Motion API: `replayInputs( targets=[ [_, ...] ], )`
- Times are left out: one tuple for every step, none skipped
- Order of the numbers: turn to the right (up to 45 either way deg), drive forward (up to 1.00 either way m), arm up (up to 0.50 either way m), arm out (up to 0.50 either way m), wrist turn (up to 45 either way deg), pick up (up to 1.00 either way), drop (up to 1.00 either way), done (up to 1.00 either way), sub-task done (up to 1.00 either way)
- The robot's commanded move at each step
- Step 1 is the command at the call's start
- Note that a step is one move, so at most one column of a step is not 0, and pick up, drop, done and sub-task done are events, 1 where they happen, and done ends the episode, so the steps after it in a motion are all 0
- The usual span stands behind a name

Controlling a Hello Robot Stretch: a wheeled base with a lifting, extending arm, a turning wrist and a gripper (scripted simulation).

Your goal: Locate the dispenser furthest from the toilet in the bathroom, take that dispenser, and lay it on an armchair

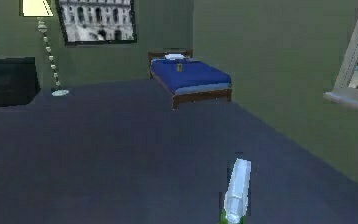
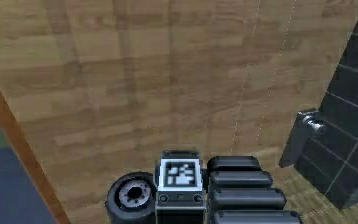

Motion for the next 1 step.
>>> replayInputs(
  targets=[
    [-18.0, 0.0, 0.0, 0.0, 0.0, 0.0, 0.0, 0.0, 0.0]
  ],
)
